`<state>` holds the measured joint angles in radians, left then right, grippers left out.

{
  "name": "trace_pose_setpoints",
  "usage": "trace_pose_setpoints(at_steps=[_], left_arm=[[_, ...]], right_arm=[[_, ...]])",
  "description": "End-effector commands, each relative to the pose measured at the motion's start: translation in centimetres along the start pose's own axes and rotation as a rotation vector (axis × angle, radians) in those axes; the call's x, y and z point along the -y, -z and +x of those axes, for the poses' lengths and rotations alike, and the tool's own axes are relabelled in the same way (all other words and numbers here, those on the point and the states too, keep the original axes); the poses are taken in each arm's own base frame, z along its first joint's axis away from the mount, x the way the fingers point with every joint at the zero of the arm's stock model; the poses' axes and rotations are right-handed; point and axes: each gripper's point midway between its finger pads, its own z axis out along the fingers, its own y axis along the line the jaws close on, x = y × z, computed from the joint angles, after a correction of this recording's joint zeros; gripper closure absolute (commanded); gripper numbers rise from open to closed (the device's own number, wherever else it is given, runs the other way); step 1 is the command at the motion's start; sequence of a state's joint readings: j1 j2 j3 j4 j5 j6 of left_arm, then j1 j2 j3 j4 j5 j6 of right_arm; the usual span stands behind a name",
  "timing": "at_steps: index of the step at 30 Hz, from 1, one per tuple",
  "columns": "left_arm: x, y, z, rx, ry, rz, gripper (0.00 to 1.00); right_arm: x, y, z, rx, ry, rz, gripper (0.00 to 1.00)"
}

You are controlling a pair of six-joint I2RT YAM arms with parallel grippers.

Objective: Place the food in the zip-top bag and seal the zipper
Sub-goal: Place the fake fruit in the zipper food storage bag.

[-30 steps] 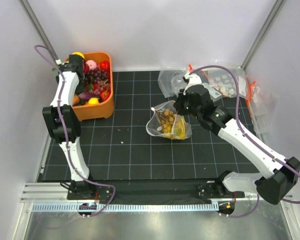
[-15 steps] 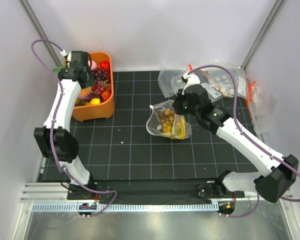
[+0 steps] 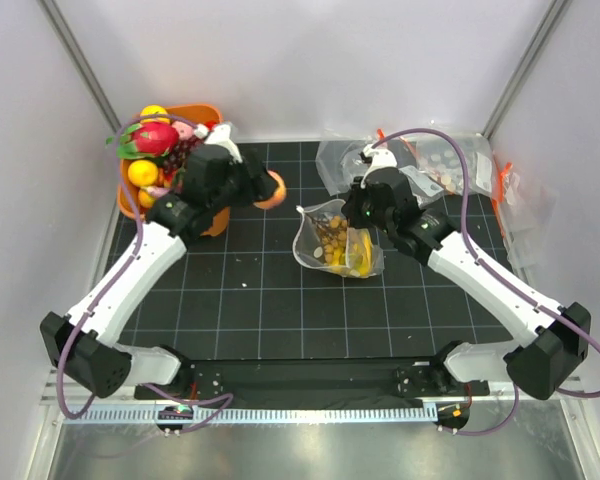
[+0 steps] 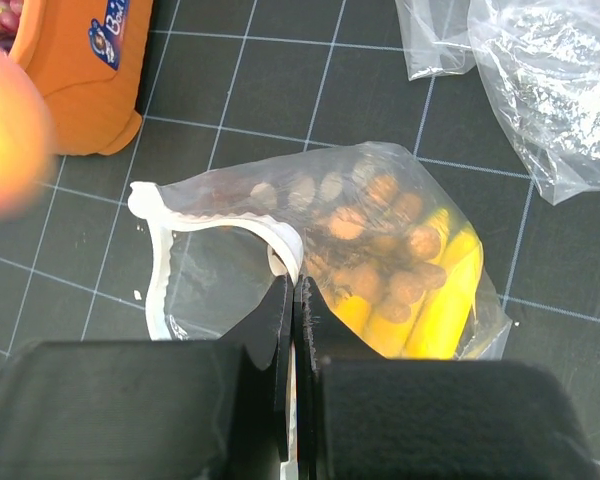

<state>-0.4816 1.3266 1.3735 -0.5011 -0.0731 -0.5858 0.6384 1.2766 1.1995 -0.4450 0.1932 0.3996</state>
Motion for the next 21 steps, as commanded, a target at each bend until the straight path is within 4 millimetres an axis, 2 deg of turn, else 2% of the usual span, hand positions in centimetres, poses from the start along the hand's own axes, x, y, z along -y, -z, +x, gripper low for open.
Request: trace_pose_setpoints(at_steps=[1, 2, 6, 9, 16, 21], left_arm=[[6.1, 1.6, -1.2, 0.104, 0.039, 0.205, 0.68], [8.1, 2.1, 0.1, 0.086, 0.019, 0.251, 0.67], [11.2, 2.7, 2.9, 0.068, -0.016, 0.306, 0.68], [12.8, 2.5, 4.8, 0.048, -0.039, 0.332, 0.68], [13.2, -0.4, 9.4, -0.037, -0.055, 0.286, 0.68], [12.4, -2.8, 12.0, -0.084, -0.065, 0.223, 0.68]], right_arm=[[-0.7, 0.4, -2.1, 0.052, -0.046, -0.009, 0.99], [-0.7, 0.4, -2.2, 0.055, -0.053, -0.011, 0.99], [-0.7, 0.6, -2.4, 0.069, -0.085, -0.01, 0.99], [-0.6, 0.8, -2.6, 0.073, -0.098, -0.008, 0.99], [-0.3, 1.8, -3.2, 0.095, -0.11, 0.003, 0.99], [-0.1, 2.5, -3.6, 0.113, -0.12, 0.005, 0.99]])
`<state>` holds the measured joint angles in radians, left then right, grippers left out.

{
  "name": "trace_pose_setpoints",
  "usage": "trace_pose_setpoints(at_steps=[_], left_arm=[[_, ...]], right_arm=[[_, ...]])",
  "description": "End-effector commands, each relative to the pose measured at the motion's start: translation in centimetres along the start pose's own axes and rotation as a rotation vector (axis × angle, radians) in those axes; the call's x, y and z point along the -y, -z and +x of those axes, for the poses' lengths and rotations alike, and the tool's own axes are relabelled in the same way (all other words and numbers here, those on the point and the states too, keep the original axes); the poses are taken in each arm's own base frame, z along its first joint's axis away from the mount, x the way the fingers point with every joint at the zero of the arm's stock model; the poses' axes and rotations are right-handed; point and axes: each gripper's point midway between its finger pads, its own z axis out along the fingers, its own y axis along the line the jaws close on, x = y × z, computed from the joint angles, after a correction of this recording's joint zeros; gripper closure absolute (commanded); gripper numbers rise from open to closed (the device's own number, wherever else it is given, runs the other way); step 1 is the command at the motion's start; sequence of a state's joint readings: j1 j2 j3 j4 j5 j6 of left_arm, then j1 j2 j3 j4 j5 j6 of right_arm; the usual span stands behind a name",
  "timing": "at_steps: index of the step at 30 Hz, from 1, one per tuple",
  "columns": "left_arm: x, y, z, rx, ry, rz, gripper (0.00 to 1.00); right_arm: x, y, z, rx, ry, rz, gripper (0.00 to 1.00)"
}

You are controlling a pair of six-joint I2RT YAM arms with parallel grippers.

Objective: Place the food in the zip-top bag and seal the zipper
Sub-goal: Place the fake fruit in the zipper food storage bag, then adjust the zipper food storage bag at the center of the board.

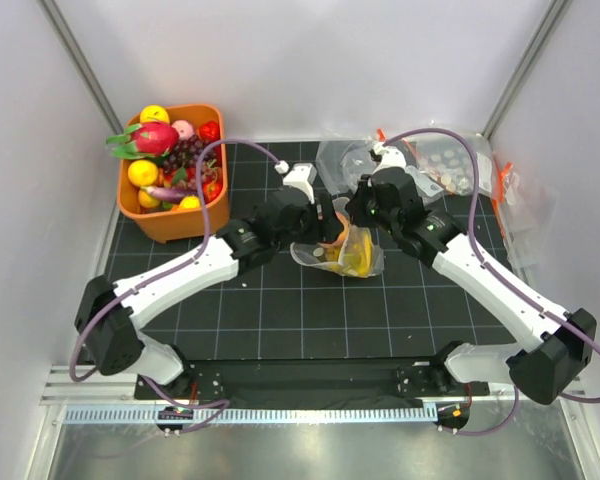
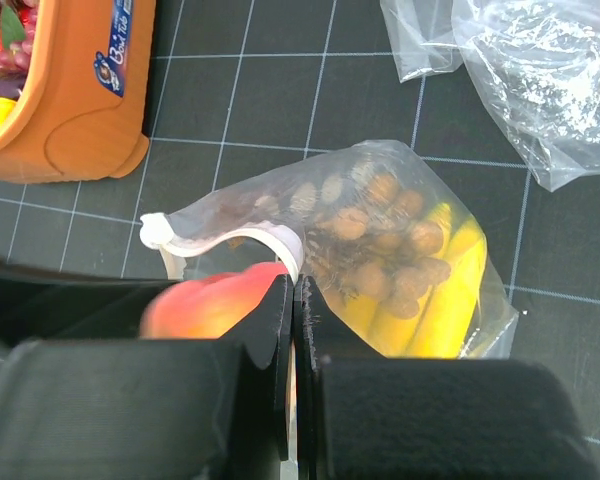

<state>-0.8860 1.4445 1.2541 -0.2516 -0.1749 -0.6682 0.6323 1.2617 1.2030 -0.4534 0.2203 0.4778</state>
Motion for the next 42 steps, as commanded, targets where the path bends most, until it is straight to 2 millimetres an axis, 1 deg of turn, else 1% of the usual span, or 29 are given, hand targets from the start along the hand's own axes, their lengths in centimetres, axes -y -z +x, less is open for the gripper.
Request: trace_pose_setpoints(at_steps=[1, 3, 5, 6, 7, 8, 9, 10, 12, 13, 16, 17, 19, 20, 24, 25, 26, 28, 29, 33, 34, 36, 37, 38, 41, 42], left_arm=[[-0.2, -1.3, 0.1, 0.04, 0.024, -0.034, 0.68], [-0.6, -1.9, 0.8, 0.033, 0.025, -0.044, 0.68], [0.0, -2.4, 1.1, 0.032, 0.027, -0.014, 0.66], [0.1, -3.0, 1.6, 0.015, 0.024, -0.012, 0.62], [1.0, -3.6, 2.4, -0.015, 0.001, 0.013, 0.39], [1.0, -3.6, 2.4, -0.016, 0.001, 0.014, 0.39], [1.5, -3.5, 2.8, -0.025, -0.007, 0.026, 0.22], [1.9, -3.0, 2.6, -0.02, -0.017, 0.04, 0.15], [2.2, -2.2, 2.4, -0.007, -0.022, 0.049, 0.01], [2.5, -1.2, 1.6, 0.013, -0.015, 0.064, 0.0], [2.2, 0.3, 0.6, 0.024, -0.017, 0.038, 0.0], [1.6, 1.2, 0.6, 0.009, -0.026, 0.015, 0.0], [0.8, 2.4, 0.6, 0.0, -0.036, -0.02, 0.0], [0.7, 3.3, 0.2, 0.013, -0.034, -0.018, 0.0], [-1.8, 5.3, 1.3, 0.002, -0.048, -0.081, 0.01], [-3.0, 5.7, 1.7, -0.007, -0.059, -0.133, 0.01], [-3.8, 5.9, 2.0, -0.014, -0.066, -0.161, 0.02], [-5.7, 6.1, 3.3, -0.048, -0.095, -0.237, 0.03], [-6.5, 6.0, 3.6, -0.051, -0.104, -0.27, 0.03], [-8.0, 4.9, 5.1, -0.098, -0.109, -0.31, 0.05], [-8.3, 4.3, 5.6, -0.11, -0.109, -0.32, 0.06], [-9.3, 3.6, 6.1, -0.129, -0.098, -0.345, 0.12], [-9.7, 2.9, 6.5, -0.135, -0.09, -0.355, 0.15], [-10.2, 2.5, 6.9, -0.142, -0.082, -0.363, 0.21], [-10.0, 1.1, 7.3, -0.144, -0.043, -0.33, 0.32], [-9.6, 0.7, 7.4, -0.145, -0.036, -0.308, 0.36]], right_arm=[[-0.6, 2.2, -3.0, 0.093, -0.039, -0.023, 0.99], [-0.7, 2.3, -3.0, 0.094, -0.042, -0.027, 0.99], [-0.7, 2.3, -3.0, 0.094, -0.043, -0.031, 0.99], [-0.7, 2.4, -3.1, 0.095, -0.044, -0.031, 0.99], [-0.6, 2.4, -3.1, 0.096, -0.044, -0.027, 0.99], [-0.6, 2.4, -3.1, 0.096, -0.044, -0.027, 0.99], [-0.6, 2.4, -3.0, 0.096, -0.046, -0.027, 0.99], [-0.5, 2.4, -3.0, 0.096, -0.044, -0.023, 0.99], [-0.3, 2.4, -3.0, 0.097, -0.042, -0.012, 0.99], [-0.1, 2.4, -2.9, 0.096, -0.04, -0.005, 0.99], [0.3, 2.4, -2.7, 0.097, -0.036, 0.01, 0.99], [0.4, 2.4, -2.7, 0.1, -0.038, 0.012, 0.99], [0.5, 2.4, -2.6, 0.099, -0.036, 0.017, 0.99], [0.6, 2.4, -2.6, 0.099, -0.032, 0.021, 0.99], [0.8, 2.5, -2.5, 0.099, -0.022, 0.027, 0.99], [0.8, 2.6, -2.6, 0.1, -0.015, 0.023, 0.99], [0.8, 2.6, -2.7, 0.104, -0.013, 0.024, 0.99], [0.6, 2.8, -2.8, 0.106, -0.004, 0.011, 0.99], [0.6, 2.8, -2.9, 0.11, -0.005, 0.009, 0.99], [0.6, 2.9, -3.0, 0.114, -0.002, 0.007, 0.99], [0.6, 2.8, -2.9, 0.113, -0.001, 0.008, 0.99], [0.6, 2.8, -2.9, 0.112, -0.002, 0.009, 0.99], [0.6, 2.8, -2.9, 0.112, -0.003, 0.007, 0.99], [0.5, 2.7, -2.8, 0.11, -0.001, 0.005, 0.99], [0.5, 2.5, -2.5, 0.095, 0.005, 0.004, 0.99], [0.5, 2.4, -2.3, 0.091, 0.005, 0.002, 0.99]])
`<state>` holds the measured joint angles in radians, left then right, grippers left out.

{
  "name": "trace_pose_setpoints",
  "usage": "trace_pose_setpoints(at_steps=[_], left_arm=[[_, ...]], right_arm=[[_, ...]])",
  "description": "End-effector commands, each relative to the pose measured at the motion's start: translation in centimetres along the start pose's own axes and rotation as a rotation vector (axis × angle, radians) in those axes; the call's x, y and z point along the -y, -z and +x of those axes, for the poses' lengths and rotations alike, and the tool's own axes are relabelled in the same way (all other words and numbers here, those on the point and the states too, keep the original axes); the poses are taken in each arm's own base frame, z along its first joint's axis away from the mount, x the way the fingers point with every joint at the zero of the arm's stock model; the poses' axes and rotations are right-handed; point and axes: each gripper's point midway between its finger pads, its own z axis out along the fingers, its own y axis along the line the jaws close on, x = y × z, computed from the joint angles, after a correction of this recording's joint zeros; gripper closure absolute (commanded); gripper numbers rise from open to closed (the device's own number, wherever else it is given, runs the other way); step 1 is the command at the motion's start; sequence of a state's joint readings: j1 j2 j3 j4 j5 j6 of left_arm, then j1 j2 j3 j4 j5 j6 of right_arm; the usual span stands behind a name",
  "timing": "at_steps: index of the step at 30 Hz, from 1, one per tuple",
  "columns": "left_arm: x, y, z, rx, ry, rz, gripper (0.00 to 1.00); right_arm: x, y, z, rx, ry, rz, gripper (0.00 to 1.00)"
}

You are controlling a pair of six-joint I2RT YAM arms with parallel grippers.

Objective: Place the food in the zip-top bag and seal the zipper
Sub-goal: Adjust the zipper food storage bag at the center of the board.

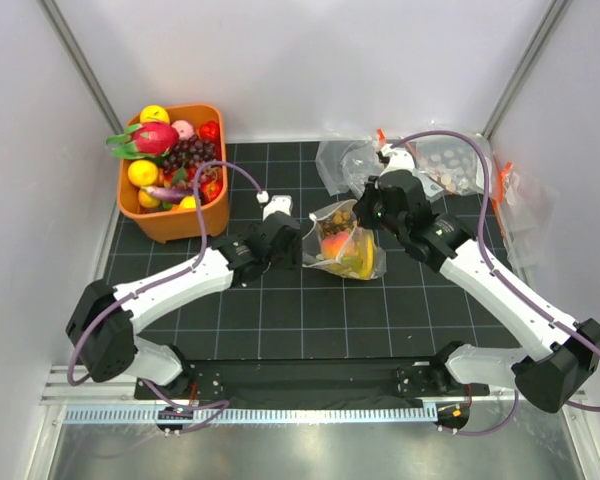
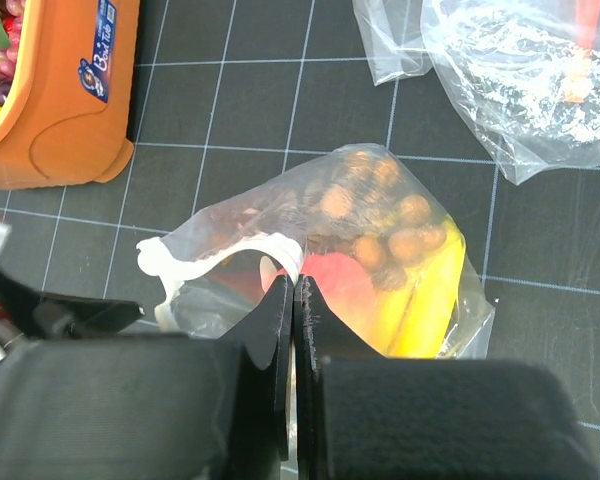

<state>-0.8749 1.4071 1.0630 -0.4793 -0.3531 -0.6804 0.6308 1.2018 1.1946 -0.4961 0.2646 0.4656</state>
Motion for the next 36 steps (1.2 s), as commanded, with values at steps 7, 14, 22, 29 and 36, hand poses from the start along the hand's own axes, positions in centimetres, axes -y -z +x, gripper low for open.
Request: trace_pose_setpoints(at_steps=[7, 14, 22, 29, 36], left_arm=[[3.1, -0.9, -4.3, 0.067, -0.03, 0.078, 1.0], [5.1, 1.5, -7.6, 0.031, 0.013, 0.366, 1.0], [6.6, 1.2, -8.5, -0.06, -0.018, 0.557, 1.0], [6.0, 1.6, -8.0, -0.052, -0.025, 0.567, 1.0], [4.3, 1.6, -7.8, -0.034, -0.006, 0.524, 1.0]], right_arm=[[-1.2, 0.2, -0.8, 0.016, -0.038, -0.048, 0.99], [-2.7, -0.7, 0.2, 0.009, -0.053, -0.015, 0.99], [-8.3, -3.3, 2.1, -0.042, -0.071, -0.13, 0.99], [-8.2, -3.6, 2.1, -0.034, -0.038, -0.137, 0.8], [-6.5, -2.8, 0.0, 0.021, -0.017, -0.122, 0.5]])
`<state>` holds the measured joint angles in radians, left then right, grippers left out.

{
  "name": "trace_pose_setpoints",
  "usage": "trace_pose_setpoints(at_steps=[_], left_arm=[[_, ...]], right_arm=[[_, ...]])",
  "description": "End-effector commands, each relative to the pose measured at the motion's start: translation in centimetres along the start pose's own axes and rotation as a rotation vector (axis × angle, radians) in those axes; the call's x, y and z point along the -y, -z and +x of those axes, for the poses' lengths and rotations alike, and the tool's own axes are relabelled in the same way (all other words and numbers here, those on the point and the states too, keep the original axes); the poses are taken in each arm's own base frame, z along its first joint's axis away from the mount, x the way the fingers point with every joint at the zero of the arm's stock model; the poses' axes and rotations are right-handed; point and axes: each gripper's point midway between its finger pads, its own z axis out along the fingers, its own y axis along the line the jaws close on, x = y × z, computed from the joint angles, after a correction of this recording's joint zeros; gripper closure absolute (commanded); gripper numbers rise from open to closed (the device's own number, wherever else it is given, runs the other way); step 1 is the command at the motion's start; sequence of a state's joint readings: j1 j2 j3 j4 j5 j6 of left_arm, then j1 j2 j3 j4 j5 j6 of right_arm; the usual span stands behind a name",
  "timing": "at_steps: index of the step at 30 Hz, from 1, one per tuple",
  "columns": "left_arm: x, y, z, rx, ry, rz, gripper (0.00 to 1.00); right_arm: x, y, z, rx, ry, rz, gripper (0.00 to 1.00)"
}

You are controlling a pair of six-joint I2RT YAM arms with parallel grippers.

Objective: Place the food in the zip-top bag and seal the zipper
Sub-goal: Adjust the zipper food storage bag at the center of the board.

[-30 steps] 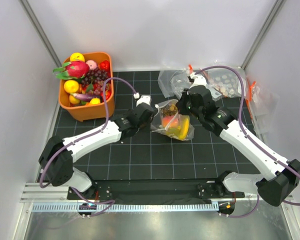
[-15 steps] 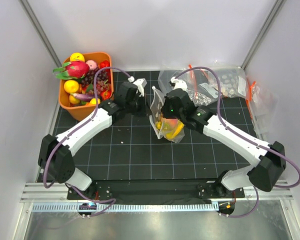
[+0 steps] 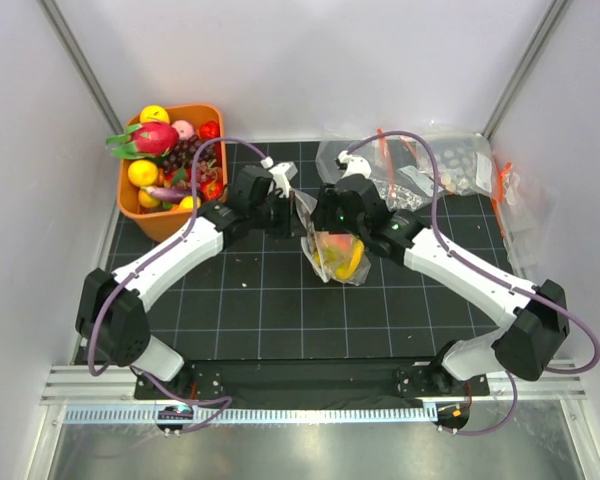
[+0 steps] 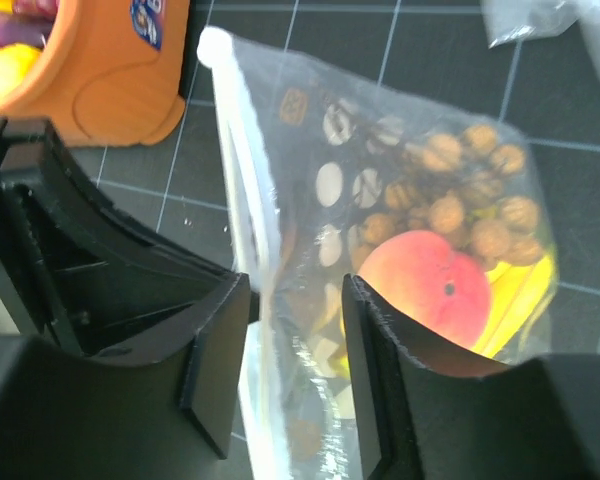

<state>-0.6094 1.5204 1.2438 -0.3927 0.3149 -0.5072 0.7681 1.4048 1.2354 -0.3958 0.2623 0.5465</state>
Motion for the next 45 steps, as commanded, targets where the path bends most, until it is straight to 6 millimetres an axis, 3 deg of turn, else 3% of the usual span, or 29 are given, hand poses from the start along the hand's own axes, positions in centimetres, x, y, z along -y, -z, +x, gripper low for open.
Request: trace_pose_setpoints(at_steps=[1, 9, 13, 17, 20, 21, 22, 23, 26, 30, 35, 38, 42, 45], left_arm=[[0.8, 1.5, -1.4, 0.072, -0.038, 0.033, 1.0], [-1.5, 1.9, -1.1, 0.119, -0.02, -0.063, 1.0], [-4.8, 2.1, -1.8, 0.124, 0.058, -0.136, 1.0], [-7.6, 2.4, -3.0, 0.143, 0.124, -0.18, 1.0], [-9.7, 2.3, -4.4, 0.151, 0.135, -0.237, 1.0], [-10.0, 2.2, -4.7, 0.146, 0.129, -0.242, 1.0], [-10.0, 2.1, -5.9, 0.158, 0.122, -0.24, 1.0], [-10.1, 1.8, -6.2, 0.154, 0.118, -0.233, 1.0], [-10.3, 0.2, -6.8, 0.123, 0.098, -0.206, 1.0], [-10.0, -0.5, -7.3, 0.111, 0.092, -0.181, 1.0], [-9.9, -0.7, -7.5, 0.108, 0.089, -0.175, 1.0], [-9.8, -0.6, -7.5, 0.104, 0.088, -0.174, 1.0], [-9.7, -0.4, -7.2, 0.097, 0.089, -0.177, 1.0], [-9.9, -0.3, -7.4, 0.105, 0.082, -0.185, 1.0]], right_arm=[[-0.4, 1.7, -4.1, 0.107, -0.004, -0.046, 0.5], [1.5, 0.6, -6.2, 0.092, 0.023, -0.023, 0.49], [4.6, -1.2, -5.7, 0.037, 0.041, 0.072, 0.5], [8.5, -3.4, -3.0, -0.03, 0.006, 0.164, 0.52], [9.5, -4.6, -1.4, -0.056, -0.017, 0.174, 0.54], [10.0, -5.0, 0.0, -0.086, -0.017, 0.182, 0.55], [9.8, -5.4, 0.9, -0.108, -0.037, 0.163, 0.57], [10.2, -5.8, 2.9, -0.148, -0.045, 0.16, 0.58], [10.0, -6.8, 6.1, -0.184, -0.061, 0.142, 0.59], [10.7, -7.8, 8.4, -0.206, -0.032, 0.2, 0.59], [9.1, -8.3, 12.5, -0.253, 0.061, 0.236, 0.59], [9.7, -7.7, 13.7, -0.243, 0.063, 0.258, 0.52], [10.0, -6.6, 13.6, -0.204, 0.043, 0.243, 0.48], [9.1, -5.8, 13.4, -0.169, 0.015, 0.17, 0.44]])
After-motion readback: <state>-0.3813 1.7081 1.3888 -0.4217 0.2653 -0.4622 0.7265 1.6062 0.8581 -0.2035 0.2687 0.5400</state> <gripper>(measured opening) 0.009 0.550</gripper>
